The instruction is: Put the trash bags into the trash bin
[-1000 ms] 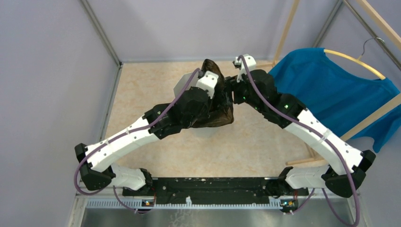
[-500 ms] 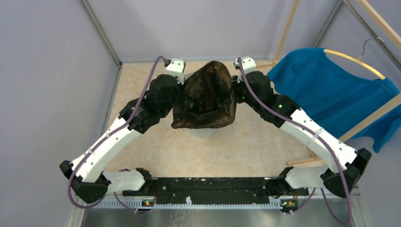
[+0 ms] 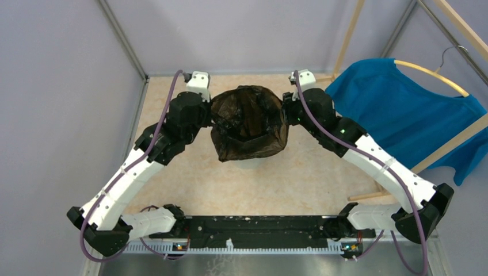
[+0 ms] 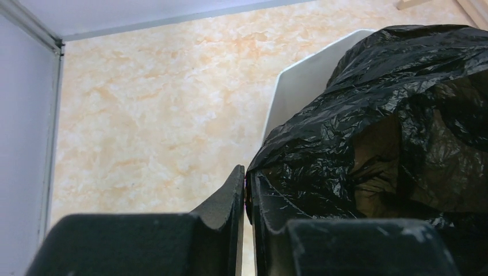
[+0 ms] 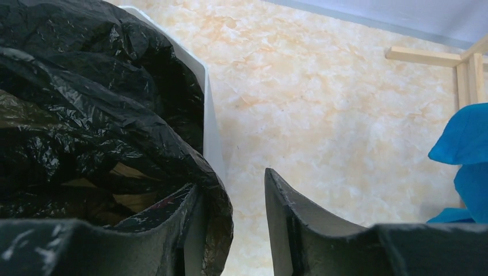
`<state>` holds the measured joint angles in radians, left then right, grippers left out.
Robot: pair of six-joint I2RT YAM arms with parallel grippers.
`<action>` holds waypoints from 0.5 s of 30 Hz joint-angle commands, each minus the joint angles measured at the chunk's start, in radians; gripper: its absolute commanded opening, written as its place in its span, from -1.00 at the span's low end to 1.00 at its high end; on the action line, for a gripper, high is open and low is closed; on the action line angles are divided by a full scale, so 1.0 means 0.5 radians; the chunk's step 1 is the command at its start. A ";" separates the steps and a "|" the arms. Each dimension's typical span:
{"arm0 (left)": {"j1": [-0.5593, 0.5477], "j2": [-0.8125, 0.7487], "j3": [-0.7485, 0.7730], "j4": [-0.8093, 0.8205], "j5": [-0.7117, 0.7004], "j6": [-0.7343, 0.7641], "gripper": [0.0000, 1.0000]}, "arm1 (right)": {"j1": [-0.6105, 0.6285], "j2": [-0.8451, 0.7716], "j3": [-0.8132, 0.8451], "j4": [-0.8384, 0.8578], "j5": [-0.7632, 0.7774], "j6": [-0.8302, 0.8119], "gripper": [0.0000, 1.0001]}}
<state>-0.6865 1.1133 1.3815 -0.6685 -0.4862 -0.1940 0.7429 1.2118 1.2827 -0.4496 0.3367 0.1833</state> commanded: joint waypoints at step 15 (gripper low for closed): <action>0.393 -0.008 -0.193 0.183 0.045 0.073 -0.65 | -0.266 0.021 -0.134 0.385 -0.354 0.130 -0.68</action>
<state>-0.5442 1.1053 1.2930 -0.6506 -0.5022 -0.1654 0.6537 1.1999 1.2091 -0.3538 0.2527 0.2111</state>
